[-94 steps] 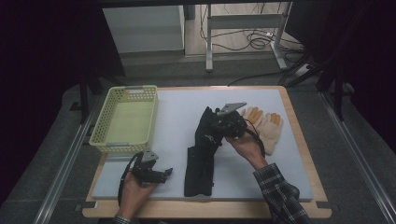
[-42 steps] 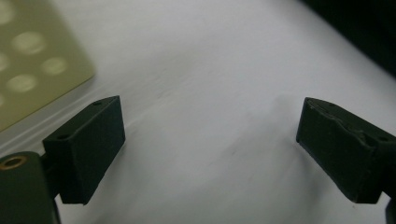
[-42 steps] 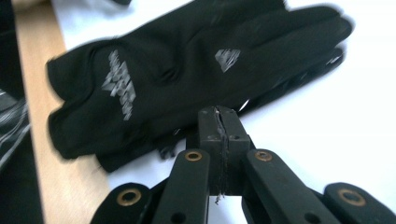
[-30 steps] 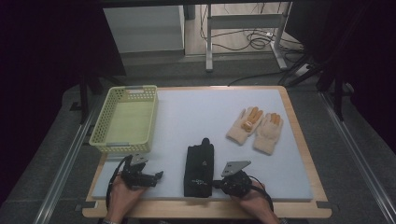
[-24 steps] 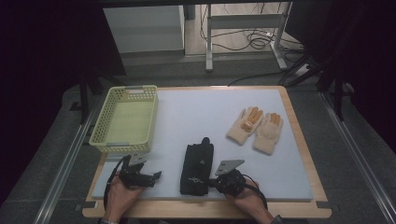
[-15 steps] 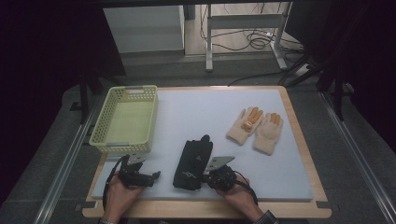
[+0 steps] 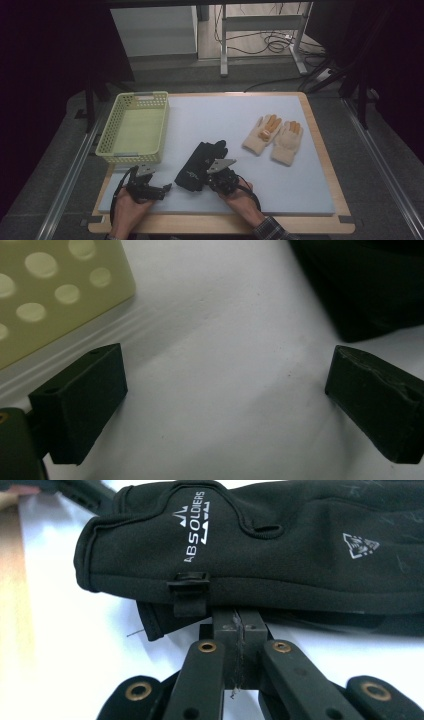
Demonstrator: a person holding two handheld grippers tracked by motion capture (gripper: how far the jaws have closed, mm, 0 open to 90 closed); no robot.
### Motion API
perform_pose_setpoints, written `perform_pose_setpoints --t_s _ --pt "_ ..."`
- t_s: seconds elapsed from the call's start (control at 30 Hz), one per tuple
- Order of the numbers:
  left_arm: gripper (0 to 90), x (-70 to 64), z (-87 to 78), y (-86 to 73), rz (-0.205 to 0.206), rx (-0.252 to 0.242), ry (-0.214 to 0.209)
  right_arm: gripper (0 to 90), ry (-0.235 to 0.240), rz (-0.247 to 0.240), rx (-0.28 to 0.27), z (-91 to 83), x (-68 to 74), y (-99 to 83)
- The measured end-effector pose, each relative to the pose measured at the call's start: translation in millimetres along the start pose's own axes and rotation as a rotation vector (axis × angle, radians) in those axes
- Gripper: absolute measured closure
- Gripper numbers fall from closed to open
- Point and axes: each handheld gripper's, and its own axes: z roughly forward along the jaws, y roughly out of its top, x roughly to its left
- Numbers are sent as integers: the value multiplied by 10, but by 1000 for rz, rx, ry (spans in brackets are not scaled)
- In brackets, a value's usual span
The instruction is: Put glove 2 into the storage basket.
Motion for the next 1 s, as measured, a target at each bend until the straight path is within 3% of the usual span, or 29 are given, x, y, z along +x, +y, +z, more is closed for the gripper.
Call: perform_pose_setpoints --t_s 0.2,0.47,0.73,1.0 --pt "35 -2 0 -2 0 -1 1 862 2 -17 1 40 -14 40" --pt "34 -4 0 -2 0 1 2 753 -38 -19 -1 -203 -114 -79" --pt "34 -2 1 -3 -5 -2 0 539 -118 24 -29 -558 -347 -233" --pt "42 9 -22 15 2 10 -17 292 -188 90 -3 -798 -594 -447"
